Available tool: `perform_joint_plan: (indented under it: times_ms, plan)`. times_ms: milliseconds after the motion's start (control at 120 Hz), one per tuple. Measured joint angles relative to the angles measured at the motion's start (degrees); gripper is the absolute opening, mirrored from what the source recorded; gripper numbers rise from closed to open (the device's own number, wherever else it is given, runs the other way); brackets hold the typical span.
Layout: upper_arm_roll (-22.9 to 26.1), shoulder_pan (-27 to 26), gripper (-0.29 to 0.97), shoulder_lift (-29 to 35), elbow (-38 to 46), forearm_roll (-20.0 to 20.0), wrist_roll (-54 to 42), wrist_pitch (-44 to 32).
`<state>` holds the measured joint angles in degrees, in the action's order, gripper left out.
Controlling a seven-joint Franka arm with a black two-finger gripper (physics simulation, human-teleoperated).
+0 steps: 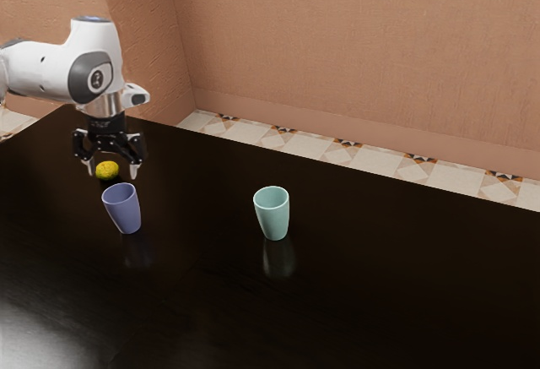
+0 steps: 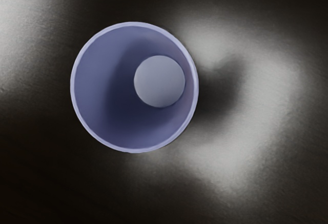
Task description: Place the left cup onto the right cup
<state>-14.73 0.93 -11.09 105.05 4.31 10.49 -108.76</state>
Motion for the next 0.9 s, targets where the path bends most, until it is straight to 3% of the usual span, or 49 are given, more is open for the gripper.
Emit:
perform_joint_plan:
  times_ms: [350,900]
  plan:
    - [0.8,0.1,0.68,-7.4,0.1,-3.9,-0.5,-9.4]
    - [0.8,0.9,0.67,-12.8,-0.2,-4.7,-1.1,-16.4]
